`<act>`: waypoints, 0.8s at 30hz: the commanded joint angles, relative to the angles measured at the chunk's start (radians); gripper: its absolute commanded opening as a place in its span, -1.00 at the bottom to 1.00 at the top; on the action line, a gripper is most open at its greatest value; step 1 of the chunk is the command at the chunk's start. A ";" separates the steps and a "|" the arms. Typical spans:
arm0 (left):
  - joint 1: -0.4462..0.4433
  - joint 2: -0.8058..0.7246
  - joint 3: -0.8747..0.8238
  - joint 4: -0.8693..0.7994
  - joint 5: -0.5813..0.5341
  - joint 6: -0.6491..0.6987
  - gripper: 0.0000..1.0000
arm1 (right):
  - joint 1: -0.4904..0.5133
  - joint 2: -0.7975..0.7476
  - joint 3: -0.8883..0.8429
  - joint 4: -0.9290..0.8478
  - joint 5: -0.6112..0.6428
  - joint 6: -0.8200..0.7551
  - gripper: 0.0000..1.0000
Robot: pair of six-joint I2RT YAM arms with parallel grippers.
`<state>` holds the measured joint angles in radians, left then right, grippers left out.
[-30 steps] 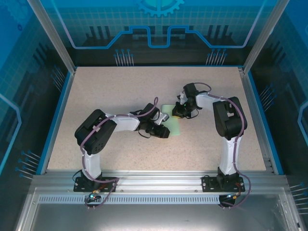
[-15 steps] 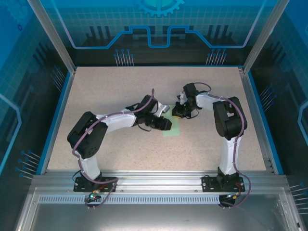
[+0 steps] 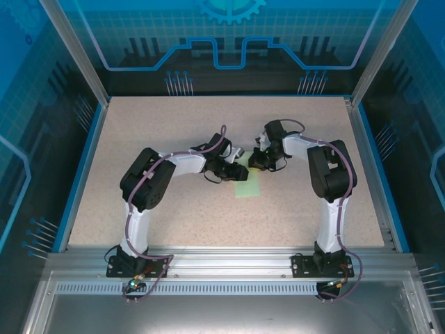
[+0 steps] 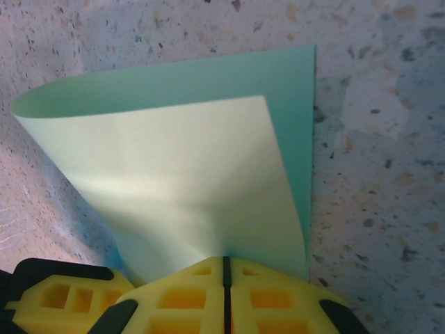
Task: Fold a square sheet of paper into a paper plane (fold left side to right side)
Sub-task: Hold the square sheet of paper at the center of the table.
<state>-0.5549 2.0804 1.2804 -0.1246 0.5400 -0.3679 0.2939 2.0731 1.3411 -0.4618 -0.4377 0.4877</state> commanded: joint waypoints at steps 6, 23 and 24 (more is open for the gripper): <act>-0.014 0.020 0.003 -0.078 -0.040 -0.002 -0.15 | -0.026 -0.168 0.036 -0.095 -0.018 -0.099 -0.59; -0.025 0.018 0.016 -0.093 -0.066 -0.013 -0.15 | 0.028 -0.328 -0.401 0.071 -0.138 -0.030 -0.85; -0.024 0.018 0.016 -0.093 -0.068 -0.014 -0.15 | 0.029 -0.317 -0.402 0.077 -0.136 -0.026 -0.85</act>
<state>-0.5674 2.0804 1.2900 -0.1440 0.5018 -0.3676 0.3161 1.7290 0.9432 -0.4397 -0.5430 0.4370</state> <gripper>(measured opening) 0.425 0.076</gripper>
